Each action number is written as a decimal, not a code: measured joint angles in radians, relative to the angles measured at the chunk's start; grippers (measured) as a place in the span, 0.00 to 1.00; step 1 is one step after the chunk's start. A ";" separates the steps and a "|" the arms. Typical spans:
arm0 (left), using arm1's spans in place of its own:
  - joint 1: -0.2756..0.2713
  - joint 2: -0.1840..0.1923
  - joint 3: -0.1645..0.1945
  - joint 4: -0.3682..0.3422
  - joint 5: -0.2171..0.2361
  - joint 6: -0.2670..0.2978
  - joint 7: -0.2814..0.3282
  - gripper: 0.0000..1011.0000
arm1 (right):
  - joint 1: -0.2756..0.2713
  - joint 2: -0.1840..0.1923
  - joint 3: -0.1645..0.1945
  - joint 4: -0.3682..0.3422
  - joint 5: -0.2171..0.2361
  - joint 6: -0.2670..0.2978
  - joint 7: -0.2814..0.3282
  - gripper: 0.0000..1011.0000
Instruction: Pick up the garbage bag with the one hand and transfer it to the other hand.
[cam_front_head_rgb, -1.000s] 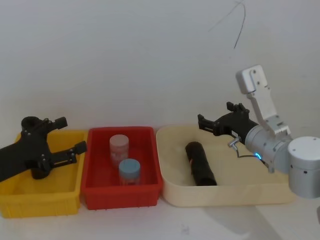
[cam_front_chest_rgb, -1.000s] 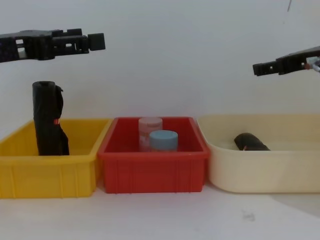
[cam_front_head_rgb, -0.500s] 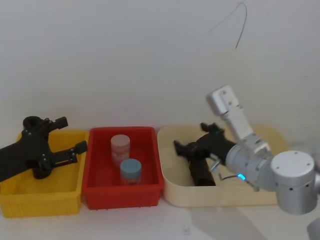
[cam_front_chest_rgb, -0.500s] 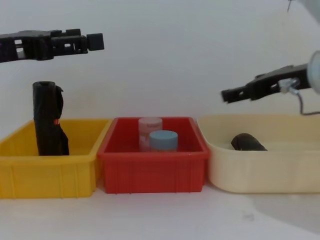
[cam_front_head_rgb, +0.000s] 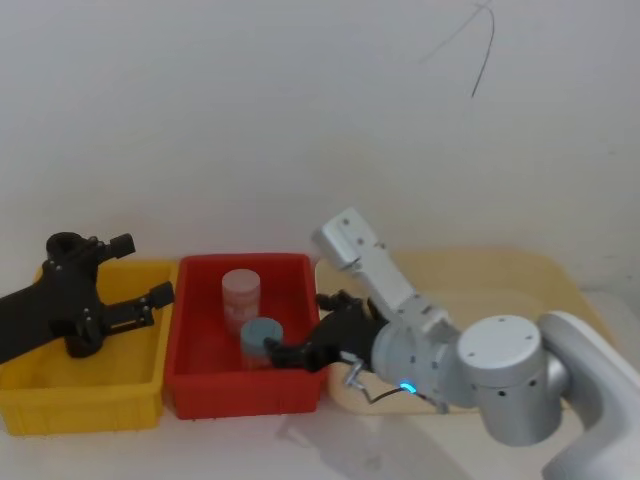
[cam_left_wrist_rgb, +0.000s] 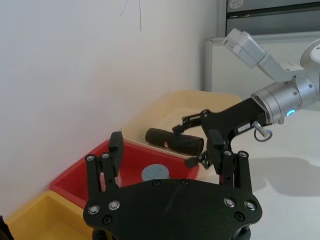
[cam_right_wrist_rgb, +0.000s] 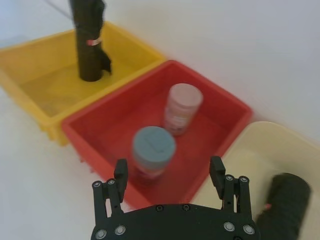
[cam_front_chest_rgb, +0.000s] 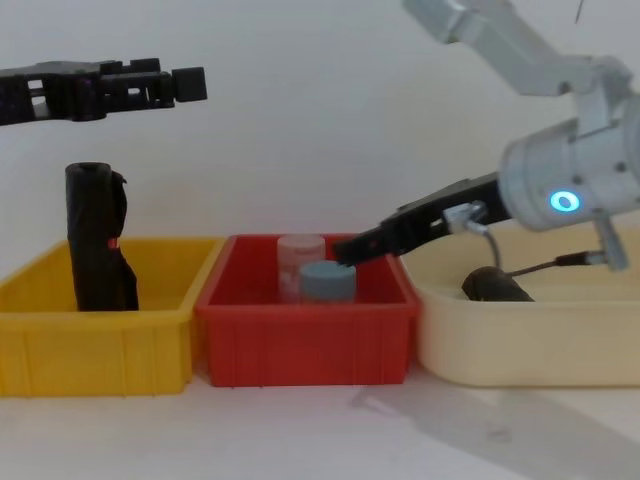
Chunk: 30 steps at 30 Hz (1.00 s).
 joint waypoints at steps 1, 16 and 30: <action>0.000 0.000 0.000 0.000 0.000 0.000 0.000 0.99 | 0.002 -0.003 -0.003 0.002 -0.001 0.004 0.002 0.99; 0.000 0.000 0.000 0.000 0.000 0.000 0.000 0.99 | 0.055 -0.094 -0.029 0.044 -0.002 0.074 0.025 0.99; 0.000 0.000 0.000 0.000 0.000 0.000 0.000 0.99 | 0.102 -0.182 -0.002 0.134 -0.001 0.120 -0.022 0.99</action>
